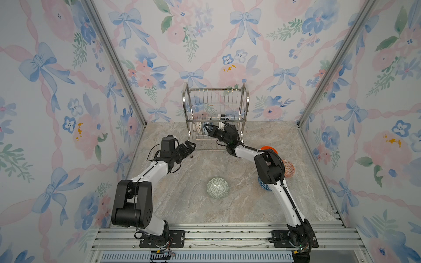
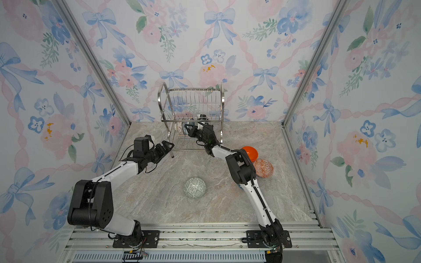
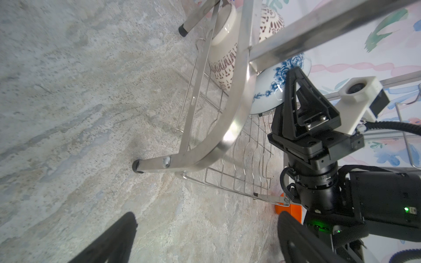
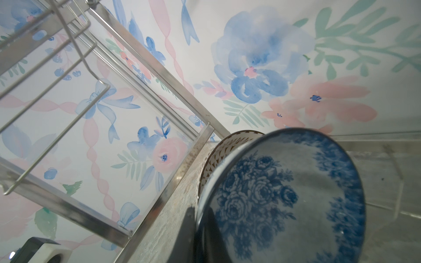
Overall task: Load bowls into a dish rack
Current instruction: Place the bowl in the dish rack.
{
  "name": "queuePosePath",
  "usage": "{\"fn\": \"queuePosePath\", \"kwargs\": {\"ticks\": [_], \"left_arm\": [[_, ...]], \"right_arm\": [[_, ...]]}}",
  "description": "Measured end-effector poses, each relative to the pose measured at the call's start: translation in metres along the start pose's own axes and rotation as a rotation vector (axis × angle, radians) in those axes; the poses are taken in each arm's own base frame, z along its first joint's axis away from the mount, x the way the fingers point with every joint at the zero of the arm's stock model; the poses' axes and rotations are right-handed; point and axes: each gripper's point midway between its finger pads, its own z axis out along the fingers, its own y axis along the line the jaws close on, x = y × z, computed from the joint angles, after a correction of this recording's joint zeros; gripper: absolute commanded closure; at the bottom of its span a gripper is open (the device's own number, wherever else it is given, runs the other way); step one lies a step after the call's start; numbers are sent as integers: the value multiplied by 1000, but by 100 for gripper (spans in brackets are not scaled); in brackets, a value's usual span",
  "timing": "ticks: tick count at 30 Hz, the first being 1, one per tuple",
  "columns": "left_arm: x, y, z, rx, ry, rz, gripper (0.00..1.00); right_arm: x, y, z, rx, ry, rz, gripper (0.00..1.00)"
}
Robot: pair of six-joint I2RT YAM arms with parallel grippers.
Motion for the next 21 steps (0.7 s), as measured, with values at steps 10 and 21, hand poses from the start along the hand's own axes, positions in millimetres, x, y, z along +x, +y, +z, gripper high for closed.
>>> {"fn": "queuePosePath", "kwargs": {"ticks": [10,21], "left_arm": [[0,0,0,0,0,0,2],[0,0,0,0,0,0,2]], "right_arm": [[3,-5,2,1,4,4,82],[4,-26,-5,23,4,17,81]]}}
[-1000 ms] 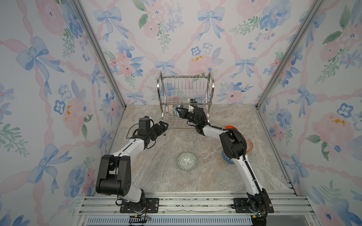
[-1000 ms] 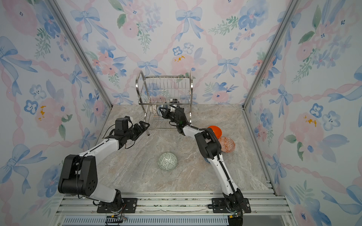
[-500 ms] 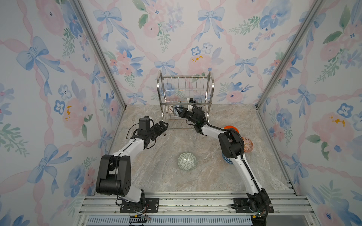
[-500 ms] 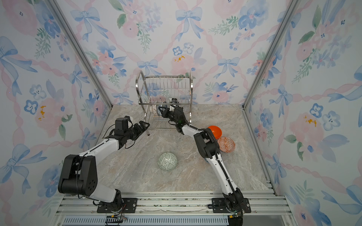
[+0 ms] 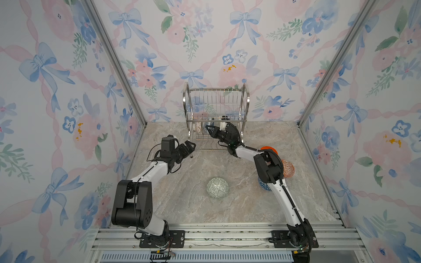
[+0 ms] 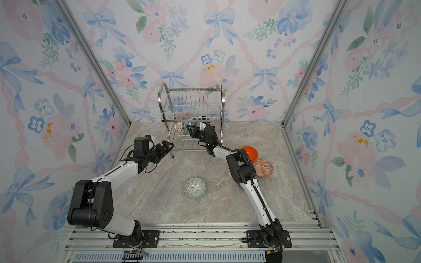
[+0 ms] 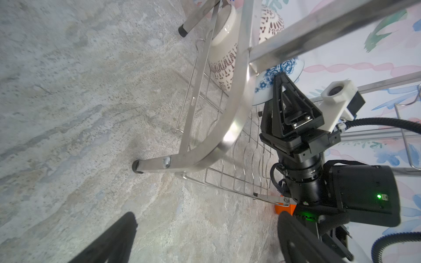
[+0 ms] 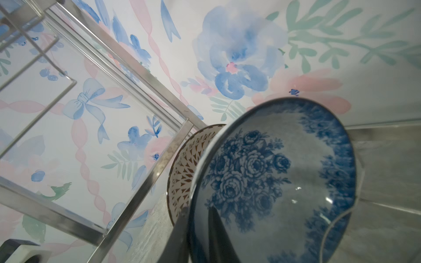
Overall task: Load bowls into a dish rack
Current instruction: Place the bowl in the dish rack.
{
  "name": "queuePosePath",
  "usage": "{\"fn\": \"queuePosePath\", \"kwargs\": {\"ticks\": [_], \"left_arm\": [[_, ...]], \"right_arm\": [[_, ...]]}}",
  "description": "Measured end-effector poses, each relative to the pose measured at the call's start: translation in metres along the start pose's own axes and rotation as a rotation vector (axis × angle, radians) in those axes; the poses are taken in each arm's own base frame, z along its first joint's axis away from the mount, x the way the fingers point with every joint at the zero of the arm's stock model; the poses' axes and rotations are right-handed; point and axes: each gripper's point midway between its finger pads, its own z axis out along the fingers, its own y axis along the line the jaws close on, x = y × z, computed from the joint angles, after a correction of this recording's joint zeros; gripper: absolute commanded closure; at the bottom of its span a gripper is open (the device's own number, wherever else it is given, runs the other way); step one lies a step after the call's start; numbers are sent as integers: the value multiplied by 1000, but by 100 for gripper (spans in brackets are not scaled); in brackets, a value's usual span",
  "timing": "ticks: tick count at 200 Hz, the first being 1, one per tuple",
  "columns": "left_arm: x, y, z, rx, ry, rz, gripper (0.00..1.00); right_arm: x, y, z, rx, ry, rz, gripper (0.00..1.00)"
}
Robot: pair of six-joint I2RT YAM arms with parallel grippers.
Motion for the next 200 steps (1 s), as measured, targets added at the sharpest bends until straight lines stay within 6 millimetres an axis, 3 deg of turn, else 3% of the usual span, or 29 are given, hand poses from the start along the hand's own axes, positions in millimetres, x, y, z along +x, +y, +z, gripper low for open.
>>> {"fn": "queuePosePath", "kwargs": {"ticks": [61,126,200], "left_arm": [[0,0,0,0,0,1,3],[2,-2,1,-1,2,6,2],[6,-5,3,0,7,14,2]], "right_arm": [[6,-2,-5,-9,0,-2,79],[15,-8,-18,24,48,18,71],[10,-4,-26,31,64,27,68]]}}
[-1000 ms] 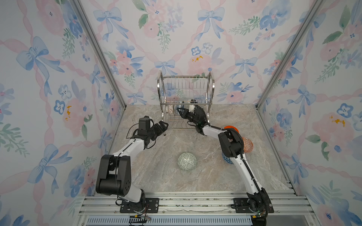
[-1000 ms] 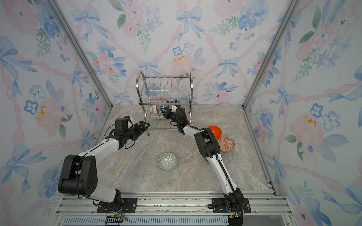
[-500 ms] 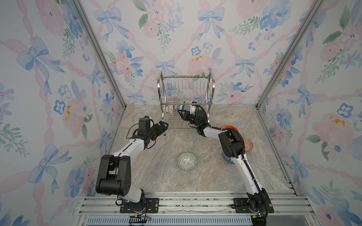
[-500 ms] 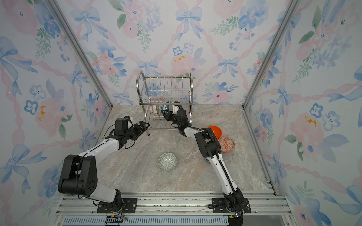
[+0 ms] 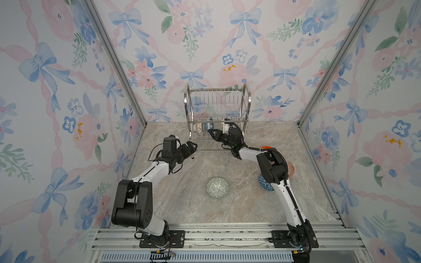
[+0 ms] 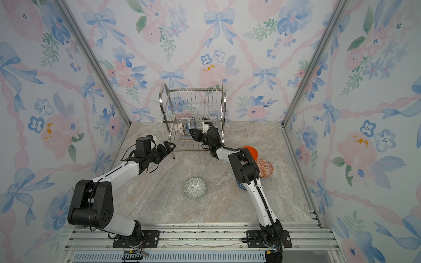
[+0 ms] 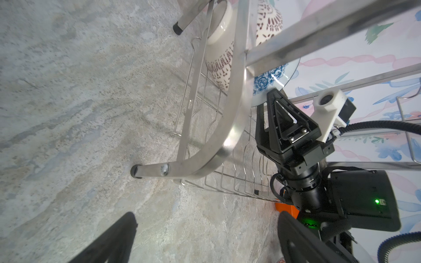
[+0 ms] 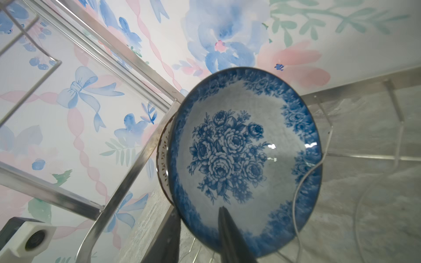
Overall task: Load bowls into a dish rack
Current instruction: Place the bowl in the dish rack.
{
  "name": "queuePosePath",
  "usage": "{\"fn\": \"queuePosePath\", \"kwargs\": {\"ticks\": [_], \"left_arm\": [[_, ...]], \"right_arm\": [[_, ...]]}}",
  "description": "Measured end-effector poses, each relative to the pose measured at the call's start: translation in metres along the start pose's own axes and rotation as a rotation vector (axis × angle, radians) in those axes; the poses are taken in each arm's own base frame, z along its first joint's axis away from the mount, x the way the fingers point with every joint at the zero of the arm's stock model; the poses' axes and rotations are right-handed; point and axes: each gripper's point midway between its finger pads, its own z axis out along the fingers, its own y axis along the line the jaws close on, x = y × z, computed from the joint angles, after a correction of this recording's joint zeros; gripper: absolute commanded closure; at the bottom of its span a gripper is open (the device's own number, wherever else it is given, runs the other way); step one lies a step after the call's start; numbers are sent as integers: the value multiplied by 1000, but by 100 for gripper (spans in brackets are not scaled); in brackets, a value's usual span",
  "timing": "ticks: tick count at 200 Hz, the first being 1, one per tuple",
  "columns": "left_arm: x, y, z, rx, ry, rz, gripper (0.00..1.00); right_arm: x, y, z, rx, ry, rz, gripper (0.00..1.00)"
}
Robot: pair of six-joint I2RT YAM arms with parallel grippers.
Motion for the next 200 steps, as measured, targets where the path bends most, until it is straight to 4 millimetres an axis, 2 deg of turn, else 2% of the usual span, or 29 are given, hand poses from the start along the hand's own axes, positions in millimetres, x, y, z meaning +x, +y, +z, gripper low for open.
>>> {"fn": "queuePosePath", "kwargs": {"ticks": [47,123,159,200], "left_arm": [[0,0,0,-2,-1,1,2],[0,-6,-3,6,-10,11,3],[-1,-8,-7,12,-17,14,2],[7,-3,-11,5,-10,11,2]], "right_arm": [[-5,1,-9,8,0,14,64],[-11,19,-25,-12,-14,12,57],[1,28,-36,-11,-7,34,50],[18,42,-46,-4,9,35,45]]}}
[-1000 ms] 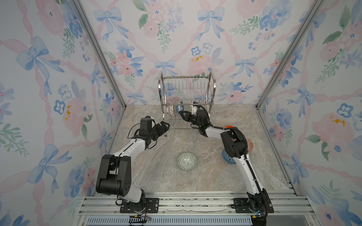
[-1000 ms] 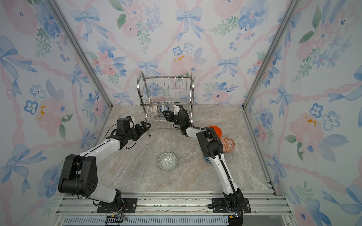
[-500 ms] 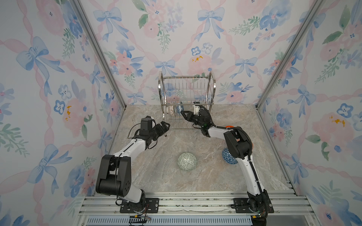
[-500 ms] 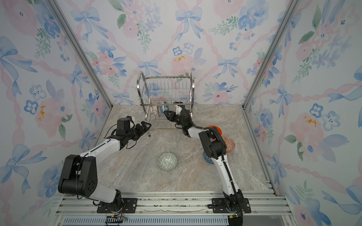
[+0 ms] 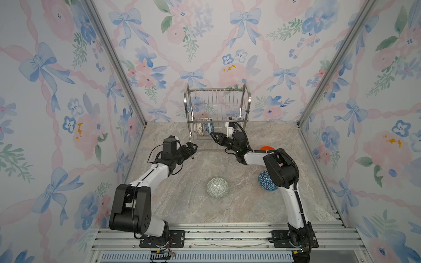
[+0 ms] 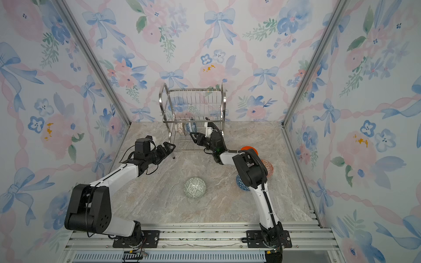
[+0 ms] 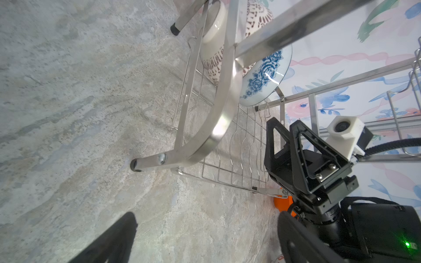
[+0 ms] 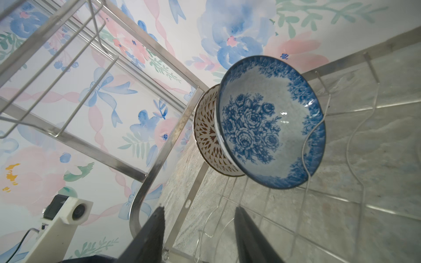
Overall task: Load bowls into a dish rack
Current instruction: Place the bowl in the dish rack, then move the dish rack to the top-center of the table.
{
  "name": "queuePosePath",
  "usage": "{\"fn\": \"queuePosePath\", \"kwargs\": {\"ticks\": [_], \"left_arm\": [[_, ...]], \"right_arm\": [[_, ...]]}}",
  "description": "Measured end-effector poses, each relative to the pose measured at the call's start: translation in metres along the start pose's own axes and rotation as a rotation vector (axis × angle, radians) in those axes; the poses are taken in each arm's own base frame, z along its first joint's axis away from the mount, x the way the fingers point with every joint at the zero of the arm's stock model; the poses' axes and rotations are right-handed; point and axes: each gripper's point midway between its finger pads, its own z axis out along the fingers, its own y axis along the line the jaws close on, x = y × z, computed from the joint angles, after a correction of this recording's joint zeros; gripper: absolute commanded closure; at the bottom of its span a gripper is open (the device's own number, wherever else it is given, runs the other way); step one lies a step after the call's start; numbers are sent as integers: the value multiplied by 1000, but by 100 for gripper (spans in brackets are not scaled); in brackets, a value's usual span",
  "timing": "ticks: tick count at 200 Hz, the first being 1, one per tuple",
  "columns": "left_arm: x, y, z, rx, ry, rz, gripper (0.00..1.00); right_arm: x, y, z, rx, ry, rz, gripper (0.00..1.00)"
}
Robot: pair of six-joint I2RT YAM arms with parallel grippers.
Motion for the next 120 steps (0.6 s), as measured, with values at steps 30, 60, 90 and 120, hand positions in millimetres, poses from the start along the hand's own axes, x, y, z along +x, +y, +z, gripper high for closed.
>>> {"fn": "queuePosePath", "kwargs": {"ticks": [30,60,90,120], "left_arm": [[4,2,-4,-1,1,0,3],[3,-1,-8,7,-6,3,3],[5,-1,-12,12,-11,6,2],[10,-1,-19,13,-10,7,2]], "right_arm": [[11,13,-7,-3,16,-2,41],[17,22,-15,2,22,-10,37],[28,27,-25,19,35,-13,32],[38,43,-38,29,57,-41,24]]}}
